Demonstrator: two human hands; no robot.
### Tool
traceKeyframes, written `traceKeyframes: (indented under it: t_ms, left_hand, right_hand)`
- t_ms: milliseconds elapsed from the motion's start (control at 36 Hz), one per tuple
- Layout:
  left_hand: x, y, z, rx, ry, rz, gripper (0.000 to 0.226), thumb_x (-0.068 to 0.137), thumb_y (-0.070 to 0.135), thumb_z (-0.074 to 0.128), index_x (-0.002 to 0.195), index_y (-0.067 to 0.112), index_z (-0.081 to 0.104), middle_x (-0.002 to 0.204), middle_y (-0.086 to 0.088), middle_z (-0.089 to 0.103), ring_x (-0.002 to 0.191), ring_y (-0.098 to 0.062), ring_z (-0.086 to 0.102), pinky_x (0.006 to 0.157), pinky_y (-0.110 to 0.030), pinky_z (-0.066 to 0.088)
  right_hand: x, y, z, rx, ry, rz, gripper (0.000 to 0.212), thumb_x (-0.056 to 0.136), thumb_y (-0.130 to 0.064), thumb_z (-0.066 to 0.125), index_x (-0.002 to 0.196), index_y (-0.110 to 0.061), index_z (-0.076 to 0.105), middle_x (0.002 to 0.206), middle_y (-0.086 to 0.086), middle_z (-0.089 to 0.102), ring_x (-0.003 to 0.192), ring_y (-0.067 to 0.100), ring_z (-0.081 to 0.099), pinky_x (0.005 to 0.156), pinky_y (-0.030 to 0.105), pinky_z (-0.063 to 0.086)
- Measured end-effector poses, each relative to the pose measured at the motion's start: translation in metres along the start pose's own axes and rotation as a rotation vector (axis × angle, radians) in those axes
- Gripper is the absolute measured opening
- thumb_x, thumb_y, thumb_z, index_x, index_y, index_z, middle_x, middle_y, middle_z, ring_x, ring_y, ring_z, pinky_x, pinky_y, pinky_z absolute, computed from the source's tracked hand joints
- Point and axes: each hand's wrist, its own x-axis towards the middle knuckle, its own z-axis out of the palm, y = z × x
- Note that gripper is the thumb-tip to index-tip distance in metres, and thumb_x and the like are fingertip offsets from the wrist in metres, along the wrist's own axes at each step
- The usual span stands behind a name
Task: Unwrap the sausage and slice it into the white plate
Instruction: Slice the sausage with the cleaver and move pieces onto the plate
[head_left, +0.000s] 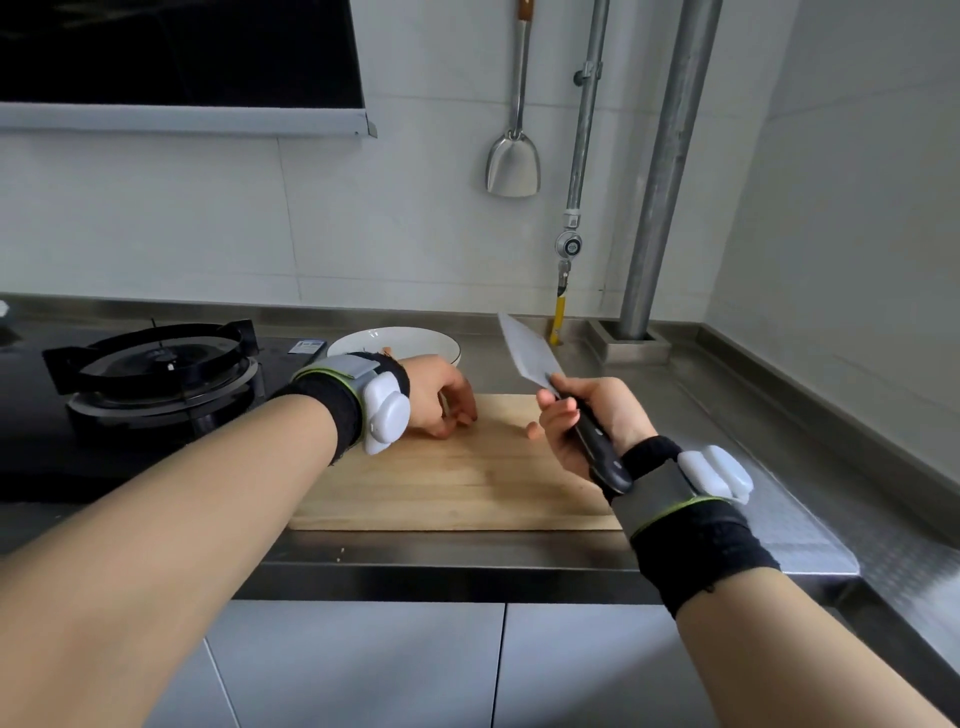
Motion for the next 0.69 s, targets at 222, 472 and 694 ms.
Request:
traceKeyframes:
  t_ms: [222,472,694]
  left_hand:
    - [0.010,0.005,0.013,-0.021,0.111,0.098,0.019,0.081,0.013,0.070,0.098,0.021,0.073,0.093,0.008,0.071,0.068,0.000,0.058,0.063,-0.013,0.046]
    - [0.018,0.022,0.028,-0.157,0.210,0.064,0.009,0.080,0.019,0.073,0.089,0.023,0.073,0.089,0.004,0.074,0.067,-0.009,0.062,0.078,-0.026,0.053]
    - [0.019,0.030,0.037,-0.193,0.223,0.039,0.019,0.074,0.017,0.080,0.091,0.016,0.073,0.078,0.007,0.066,0.067,-0.007,0.060,0.074,-0.022,0.052]
  right_hand:
    - [-0.005,-0.009,-0.007,0.006,0.039,-0.032,0.013,0.098,-0.016,0.048,0.090,-0.006,0.048,0.060,0.008,0.056,0.036,0.007,0.045,0.031,0.014,0.039]
    - [-0.012,-0.011,-0.016,-0.661,0.421,-0.195,0.025,0.090,0.000,0.043,0.111,0.011,0.052,0.084,0.031,0.071,0.043,0.020,0.050,0.044,0.025,0.044]
    - [-0.031,-0.002,-0.025,-0.773,0.522,-0.191,0.021,0.090,0.003,0.046,0.110,0.006,0.048,0.076,0.022,0.054,0.031,0.020,0.049,0.041,0.025,0.045]
